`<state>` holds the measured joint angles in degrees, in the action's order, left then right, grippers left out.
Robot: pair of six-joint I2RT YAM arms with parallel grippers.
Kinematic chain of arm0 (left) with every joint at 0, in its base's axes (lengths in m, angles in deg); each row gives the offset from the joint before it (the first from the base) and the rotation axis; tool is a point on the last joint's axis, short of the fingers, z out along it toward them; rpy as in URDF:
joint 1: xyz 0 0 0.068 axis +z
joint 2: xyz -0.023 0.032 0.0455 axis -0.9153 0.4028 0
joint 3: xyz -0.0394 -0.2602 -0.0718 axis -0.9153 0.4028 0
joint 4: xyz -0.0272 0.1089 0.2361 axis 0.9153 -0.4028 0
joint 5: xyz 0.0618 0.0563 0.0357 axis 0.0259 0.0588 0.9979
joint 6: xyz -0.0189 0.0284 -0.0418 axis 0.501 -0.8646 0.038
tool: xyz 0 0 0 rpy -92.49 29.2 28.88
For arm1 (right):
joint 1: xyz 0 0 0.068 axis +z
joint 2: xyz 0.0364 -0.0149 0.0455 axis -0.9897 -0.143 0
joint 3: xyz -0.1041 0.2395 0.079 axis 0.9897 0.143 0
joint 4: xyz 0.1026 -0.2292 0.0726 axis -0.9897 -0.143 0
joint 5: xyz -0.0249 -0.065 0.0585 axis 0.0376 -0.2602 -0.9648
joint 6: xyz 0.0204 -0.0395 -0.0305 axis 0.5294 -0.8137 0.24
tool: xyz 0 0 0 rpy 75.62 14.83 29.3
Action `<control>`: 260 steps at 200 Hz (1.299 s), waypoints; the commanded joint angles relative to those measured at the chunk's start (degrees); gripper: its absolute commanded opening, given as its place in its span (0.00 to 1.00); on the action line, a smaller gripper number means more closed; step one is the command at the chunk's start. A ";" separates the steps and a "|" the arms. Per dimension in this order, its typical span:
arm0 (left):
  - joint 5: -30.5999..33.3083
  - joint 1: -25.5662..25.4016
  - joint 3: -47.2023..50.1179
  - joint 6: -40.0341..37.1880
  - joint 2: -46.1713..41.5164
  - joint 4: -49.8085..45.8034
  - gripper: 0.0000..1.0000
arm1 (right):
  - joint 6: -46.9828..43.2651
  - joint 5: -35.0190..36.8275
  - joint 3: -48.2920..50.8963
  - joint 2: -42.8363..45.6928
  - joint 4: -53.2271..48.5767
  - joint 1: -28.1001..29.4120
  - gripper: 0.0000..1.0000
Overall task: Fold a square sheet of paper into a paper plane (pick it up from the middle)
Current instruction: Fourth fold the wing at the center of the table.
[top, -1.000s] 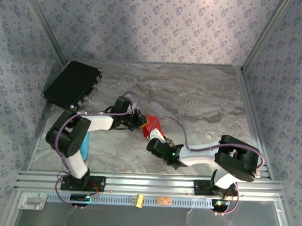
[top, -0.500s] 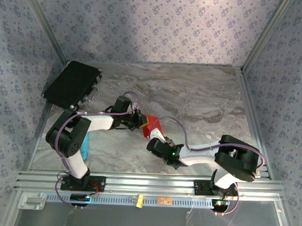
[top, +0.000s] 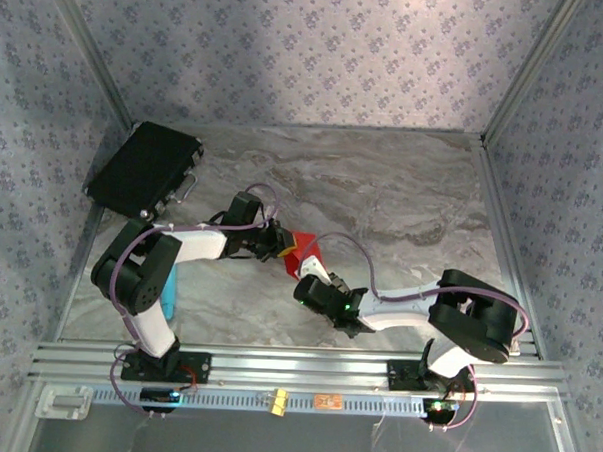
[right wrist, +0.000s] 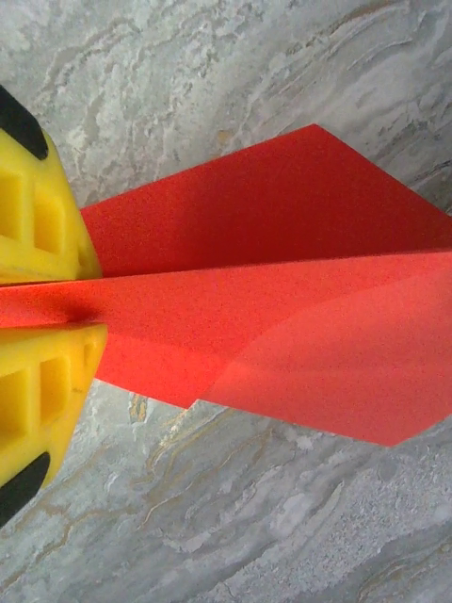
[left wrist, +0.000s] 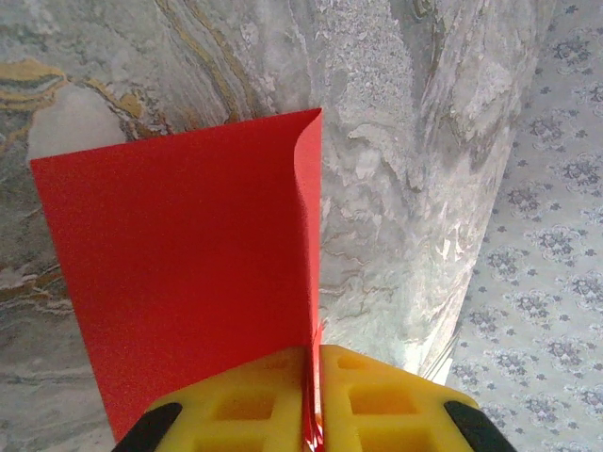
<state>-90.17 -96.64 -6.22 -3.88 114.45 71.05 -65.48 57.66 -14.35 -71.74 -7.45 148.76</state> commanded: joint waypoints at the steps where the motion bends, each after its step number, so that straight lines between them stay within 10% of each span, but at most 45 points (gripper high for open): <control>1: -0.38 -0.26 -1.38 -0.82 -0.08 -0.69 0.11 | 1.38 -0.43 0.67 1.78 1.07 -0.41 0.19; 85: -0.24 -0.19 -1.73 -1.15 -0.02 -1.18 0.16 | 2.17 -2.02 1.00 1.03 1.62 -1.11 0.12; 161: 5.95 3.38 -2.52 -6.35 -6.96 -13.95 0.55 | 9.88 -13.37 3.59 0.38 8.41 -6.69 0.11; 260: 4.26 3.06 -2.35 -6.78 -6.85 -12.85 0.54 | 15.40 -32.56 6.18 0.45 14.43 -15.37 0.12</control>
<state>-84.60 -92.99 -8.85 -9.71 107.06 57.98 -53.52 33.88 -9.46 -71.44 5.82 135.63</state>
